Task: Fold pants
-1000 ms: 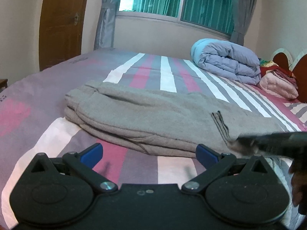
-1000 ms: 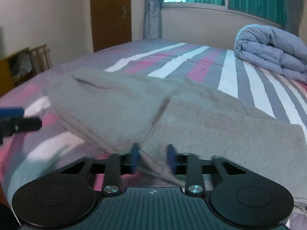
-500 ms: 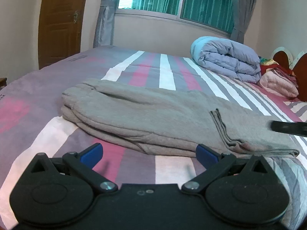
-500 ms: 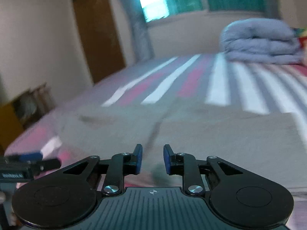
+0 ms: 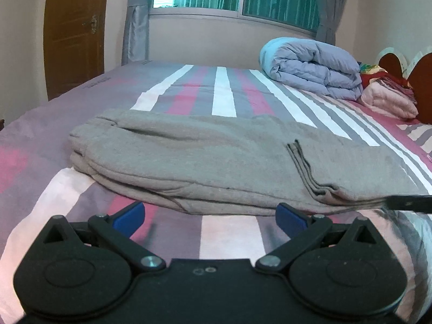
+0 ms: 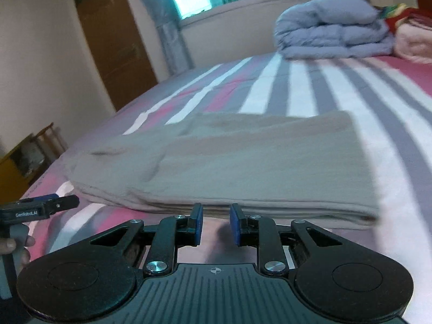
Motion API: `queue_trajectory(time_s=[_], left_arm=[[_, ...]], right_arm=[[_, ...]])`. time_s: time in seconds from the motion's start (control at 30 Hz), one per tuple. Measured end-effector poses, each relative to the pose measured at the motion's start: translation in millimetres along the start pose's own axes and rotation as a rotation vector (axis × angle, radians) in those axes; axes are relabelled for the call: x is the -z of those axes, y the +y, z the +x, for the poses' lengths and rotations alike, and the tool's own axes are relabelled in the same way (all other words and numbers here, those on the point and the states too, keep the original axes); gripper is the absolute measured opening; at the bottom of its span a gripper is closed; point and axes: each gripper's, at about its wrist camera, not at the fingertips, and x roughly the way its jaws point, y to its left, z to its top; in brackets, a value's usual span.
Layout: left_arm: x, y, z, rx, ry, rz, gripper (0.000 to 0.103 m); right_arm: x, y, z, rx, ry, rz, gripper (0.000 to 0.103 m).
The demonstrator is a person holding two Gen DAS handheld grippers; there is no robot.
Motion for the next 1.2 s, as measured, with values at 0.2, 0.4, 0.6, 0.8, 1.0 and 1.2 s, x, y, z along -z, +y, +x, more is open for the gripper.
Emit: queue_trajectory(time_s=[0.2,0.4,0.6,0.8,1.0,1.2], left_arm=[[-2,14,-1,-0.004,-0.003,-0.073,0.097],[-2,10,3,-0.003,0.016,-0.047,0.097],[-1,10,-1,-0.005,0.010,-0.033,0.097],[-1,20,-1,-0.011,0.010,-0.090,0.097],[-1,12,0,-0.006,0.011,-0.047,0.097],[-1,10,5,-0.007,0.033,-0.042,0.097]], right_arm=[[-8,10,43,0.005,0.021,0.030,0.023],[-1,31,3,-0.107,-0.013,-0.050,0.023],[-8,53,51,-0.092,0.040,-0.070,0.023],[-14,53,85,-0.075,0.024,-0.003,0.023],[-24,34,43,-0.092,-0.029,0.023,0.023],[-11,-56,-4,0.249,-0.012,0.114,0.023]])
